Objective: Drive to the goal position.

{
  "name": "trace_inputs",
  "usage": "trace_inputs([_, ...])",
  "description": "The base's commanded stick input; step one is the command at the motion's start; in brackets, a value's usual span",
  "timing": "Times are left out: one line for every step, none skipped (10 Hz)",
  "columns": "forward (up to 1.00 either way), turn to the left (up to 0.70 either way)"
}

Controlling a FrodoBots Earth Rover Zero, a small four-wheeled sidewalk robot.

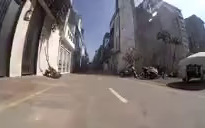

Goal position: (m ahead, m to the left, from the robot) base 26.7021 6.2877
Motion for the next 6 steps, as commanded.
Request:
trace_inputs([1.0,0.0])
trace_inputs([1.0,0.0])
trace_inputs([1.0,0.0])
trace_inputs([1.0,0.0])
trace_inputs([1.0,0.0])
trace_inputs([1.0,0.0])
